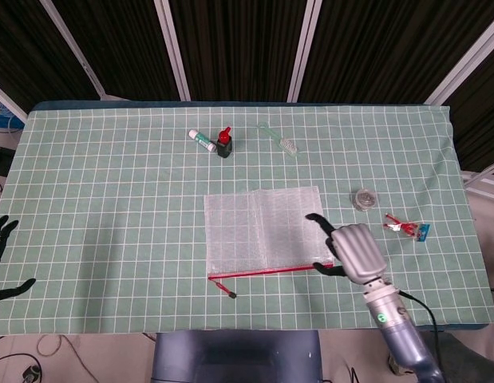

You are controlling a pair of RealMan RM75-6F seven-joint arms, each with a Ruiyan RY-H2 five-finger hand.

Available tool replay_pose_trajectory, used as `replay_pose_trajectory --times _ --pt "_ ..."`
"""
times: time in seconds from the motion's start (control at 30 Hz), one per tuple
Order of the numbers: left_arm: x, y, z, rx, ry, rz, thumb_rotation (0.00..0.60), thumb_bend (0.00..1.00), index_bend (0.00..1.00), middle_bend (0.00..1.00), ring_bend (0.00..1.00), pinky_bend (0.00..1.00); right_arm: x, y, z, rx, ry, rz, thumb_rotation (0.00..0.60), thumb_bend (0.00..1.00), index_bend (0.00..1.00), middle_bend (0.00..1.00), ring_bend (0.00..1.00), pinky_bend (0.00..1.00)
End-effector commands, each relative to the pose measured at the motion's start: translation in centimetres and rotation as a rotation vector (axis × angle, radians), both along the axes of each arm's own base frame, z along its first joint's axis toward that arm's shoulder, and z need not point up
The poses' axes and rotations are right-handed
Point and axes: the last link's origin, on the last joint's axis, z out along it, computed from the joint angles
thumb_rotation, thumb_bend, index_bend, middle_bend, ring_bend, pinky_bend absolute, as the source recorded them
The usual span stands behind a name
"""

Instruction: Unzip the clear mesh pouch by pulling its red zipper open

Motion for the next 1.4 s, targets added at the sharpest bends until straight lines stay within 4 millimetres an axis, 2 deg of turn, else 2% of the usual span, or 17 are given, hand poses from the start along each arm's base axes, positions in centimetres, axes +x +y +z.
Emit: replay_pose_trajectory --times 0.03,0.2,0.27,0.4,0.57,0.77,1.17,1.4 --pt "0.0 0.1 0.0 0.001 0.004 0.005 0.6 0.0 0.0 0.0 0.0 0.0 4.2 -0.1 -4.7 0.128 0.0 0.046 0.6 0.2 0.37 1.0 1.0 0.99" --pt "-0.1 0.2 -0.1 0.0 0.005 0.018 0.6 0.0 0.0 0.0 0.0 0.0 7.0 0.5 -9.9 0.232 0.0 0.03 0.6 0.2 0.41 1.0 1.0 1.0" --pt "-0.1 0.3 -0.1 -0.001 0.004 0.021 0.6 0.0 0.0 0.0 0.0 0.0 7.5 0.7 -11.4 0.255 0.004 0.014 0.6 0.2 0.42 1.0 1.0 1.0" --pt "-0.1 0.3 -0.1 -0.004 0.004 0.022 0.6 0.0 0.0 0.0 0.0 0.0 7.9 1.3 -14.1 0.285 0.019 -0.028 0.6 0.21 0.44 1.0 1.0 1.0" --pt "-0.2 0.4 -0.1 -0.008 0.002 0.022 0.6 0.0 0.0 0.0 0.0 0.0 7.3 1.8 -16.6 0.3 0.02 -0.097 0.6 0.24 0.46 1.0 1.0 1.0" --pt "-0.2 0.4 -0.2 -0.015 0.0 0.022 0.6 0.0 0.0 0.0 0.0 0.0 7.0 2.0 -18.3 0.3 0.007 -0.158 0.6 0.28 0.48 1.0 1.0 1.0" --pt "-0.3 0.6 -0.2 -0.025 -0.014 0.028 0.6 0.0 0.0 0.0 0.0 0.0 8.1 2.9 -20.7 0.324 -0.028 -0.211 0.6 0.32 0.49 1.0 1.0 1.0" --pt "-0.3 0.6 -0.2 -0.029 -0.024 0.031 0.6 0.0 0.0 0.0 0.0 0.0 8.1 3.0 -21.8 0.326 -0.041 -0.238 0.6 0.33 0.49 1.0 1.0 1.0"
